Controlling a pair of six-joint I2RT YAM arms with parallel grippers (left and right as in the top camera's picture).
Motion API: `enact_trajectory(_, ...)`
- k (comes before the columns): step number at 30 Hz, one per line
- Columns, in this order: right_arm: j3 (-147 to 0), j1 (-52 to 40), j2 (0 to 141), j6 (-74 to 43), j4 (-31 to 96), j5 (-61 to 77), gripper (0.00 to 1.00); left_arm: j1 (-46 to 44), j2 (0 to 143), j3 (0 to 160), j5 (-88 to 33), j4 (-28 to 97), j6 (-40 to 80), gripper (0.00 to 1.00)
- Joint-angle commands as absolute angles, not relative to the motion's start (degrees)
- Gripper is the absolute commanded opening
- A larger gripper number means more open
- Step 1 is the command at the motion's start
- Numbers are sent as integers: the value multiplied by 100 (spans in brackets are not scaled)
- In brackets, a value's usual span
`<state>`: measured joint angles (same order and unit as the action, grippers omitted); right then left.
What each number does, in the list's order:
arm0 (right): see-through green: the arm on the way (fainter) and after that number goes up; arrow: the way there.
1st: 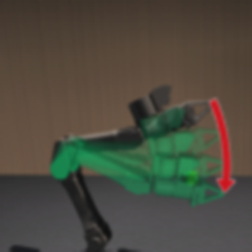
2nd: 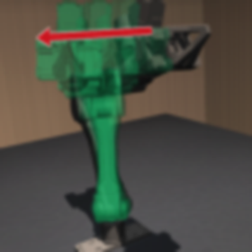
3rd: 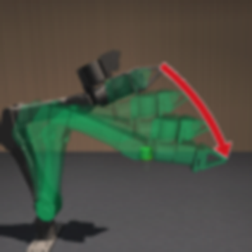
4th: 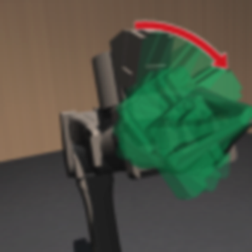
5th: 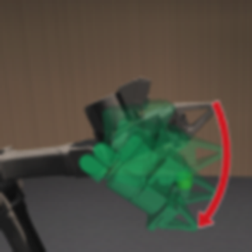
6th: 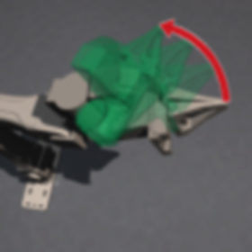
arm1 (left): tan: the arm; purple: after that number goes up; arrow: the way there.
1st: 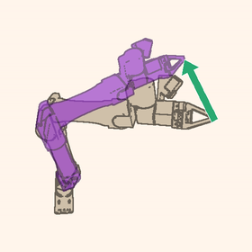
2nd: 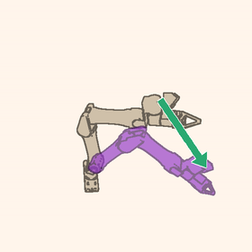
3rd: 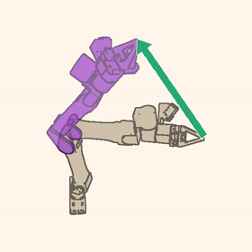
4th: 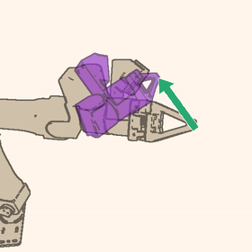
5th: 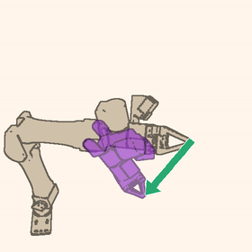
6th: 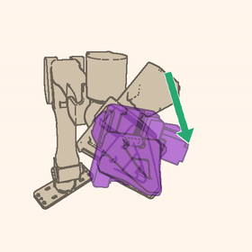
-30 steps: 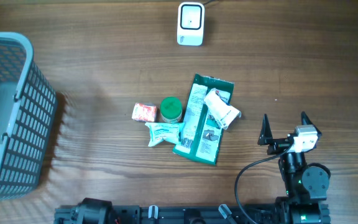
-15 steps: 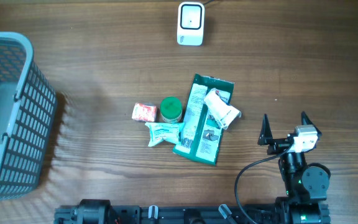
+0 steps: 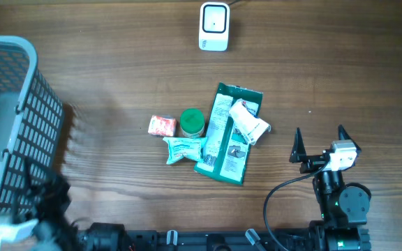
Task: Scan the item barcode
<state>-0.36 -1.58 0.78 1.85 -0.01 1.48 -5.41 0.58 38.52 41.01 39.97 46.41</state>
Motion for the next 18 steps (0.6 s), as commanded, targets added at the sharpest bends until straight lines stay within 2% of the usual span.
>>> enact_trajectory(1, -30, -158, 45, 259, -14, 217, 100, -569, 38, 3057, 3986, 3461, 5194, 100)
enact_trajectory(10, -30, -158, 45, 259, -16, 217, 100, -567, 38, 2738, 4165, 3435, 5188, 100)
enact_trajectory(18, -30, -158, 45, 259, -14, 217, 100, -567, 38, 2735, 4163, 4211, 5190, 100)
